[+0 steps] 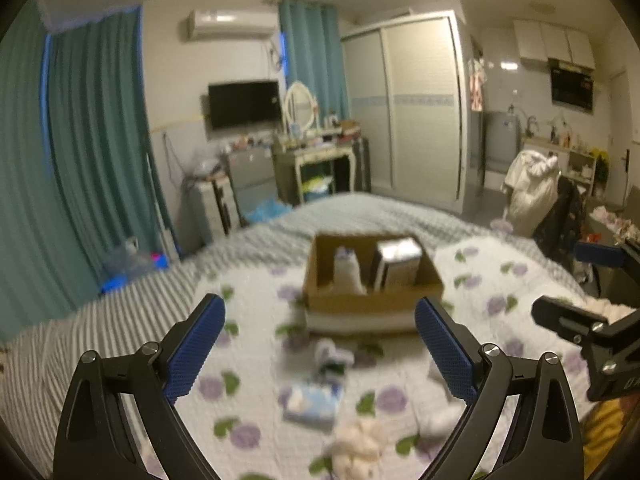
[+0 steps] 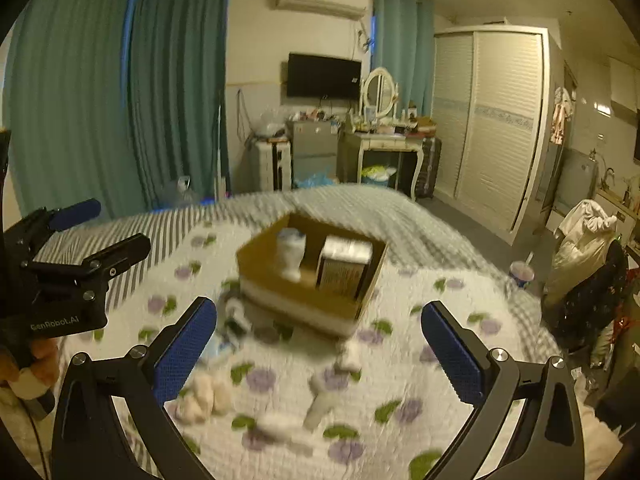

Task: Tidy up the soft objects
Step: 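Grasp the cream lace cloth with the left tool while the right tool grasps the cotton puff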

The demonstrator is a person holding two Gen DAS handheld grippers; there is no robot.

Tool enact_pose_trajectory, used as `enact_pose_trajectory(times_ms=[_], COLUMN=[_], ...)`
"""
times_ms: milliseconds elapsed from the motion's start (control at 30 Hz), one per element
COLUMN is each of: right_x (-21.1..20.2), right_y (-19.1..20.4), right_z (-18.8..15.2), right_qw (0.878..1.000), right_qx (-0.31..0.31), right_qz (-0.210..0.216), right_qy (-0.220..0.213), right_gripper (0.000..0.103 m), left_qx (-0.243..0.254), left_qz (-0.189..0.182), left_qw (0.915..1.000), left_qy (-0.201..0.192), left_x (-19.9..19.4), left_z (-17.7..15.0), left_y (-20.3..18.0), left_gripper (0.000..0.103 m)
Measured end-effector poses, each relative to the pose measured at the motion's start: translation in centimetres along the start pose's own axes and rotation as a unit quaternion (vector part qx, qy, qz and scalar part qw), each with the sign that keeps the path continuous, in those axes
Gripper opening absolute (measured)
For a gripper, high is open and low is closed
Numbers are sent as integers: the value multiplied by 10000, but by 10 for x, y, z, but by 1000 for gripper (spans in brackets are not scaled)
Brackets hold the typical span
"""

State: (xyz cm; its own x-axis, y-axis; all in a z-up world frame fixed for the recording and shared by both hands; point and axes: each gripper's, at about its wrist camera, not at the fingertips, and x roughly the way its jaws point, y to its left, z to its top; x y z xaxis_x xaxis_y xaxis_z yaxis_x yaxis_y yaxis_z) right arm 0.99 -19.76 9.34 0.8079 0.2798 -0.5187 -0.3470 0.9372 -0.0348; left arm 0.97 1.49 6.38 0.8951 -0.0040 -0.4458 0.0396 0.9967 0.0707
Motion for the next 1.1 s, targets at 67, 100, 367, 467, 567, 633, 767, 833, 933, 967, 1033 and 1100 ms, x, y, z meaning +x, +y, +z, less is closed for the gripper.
enact_pose_trajectory(times_ms=[67,100,367,467,567,633,767,833,933,967,1033,1100], right_x=[7,11,72,90,105,114,131,140,148,149,149,148], right_y=[7,10,25,28,30,32,37,39,40,40,38,36], right_z=[-21,-31,-107,-128,-142,-148,-155,-158,-160,-160,-159,-157], right_qw=[9999,9998,9955,9929,9899,9883,9847,9825,9809,9808,9811,9818], right_qx=[2,-1,-126,-224,-268,-266,-265,-230,-185,-170,-106,-62], right_qz=[-2,10,-86,-155,-121,-5,211,285,331,332,351,334], right_qy=[121,176,932,1160,1384,1503,1711,1825,1909,1916,1900,1868], right_gripper=[103,103,103,103,98,93,83,75,50,48,47,45], left_qx=[-83,-113,-28,-38,-5,9,13,-11,-87,-125,-193,-241], left_qz=[42,68,222,165,156,158,45,-34,-158,-217,-346,-439], left_qw=[9998,9996,9958,9931,9901,9890,9874,9860,9840,9834,9823,9804], left_qy=[161,243,890,1161,1398,1474,1584,1668,1772,1796,1831,1904], left_x=[3,6,36,48,59,63,71,78,86,88,93,100], left_z=[-20,-31,-110,-128,-144,-152,-160,-163,-167,-167,-166,-167], left_y=[-2,-3,-11,-10,-10,-10,-9,-9,-8,-7,-8,-10], left_gripper=[98,98,98,98,98,98,98,97,97,96,96,96])
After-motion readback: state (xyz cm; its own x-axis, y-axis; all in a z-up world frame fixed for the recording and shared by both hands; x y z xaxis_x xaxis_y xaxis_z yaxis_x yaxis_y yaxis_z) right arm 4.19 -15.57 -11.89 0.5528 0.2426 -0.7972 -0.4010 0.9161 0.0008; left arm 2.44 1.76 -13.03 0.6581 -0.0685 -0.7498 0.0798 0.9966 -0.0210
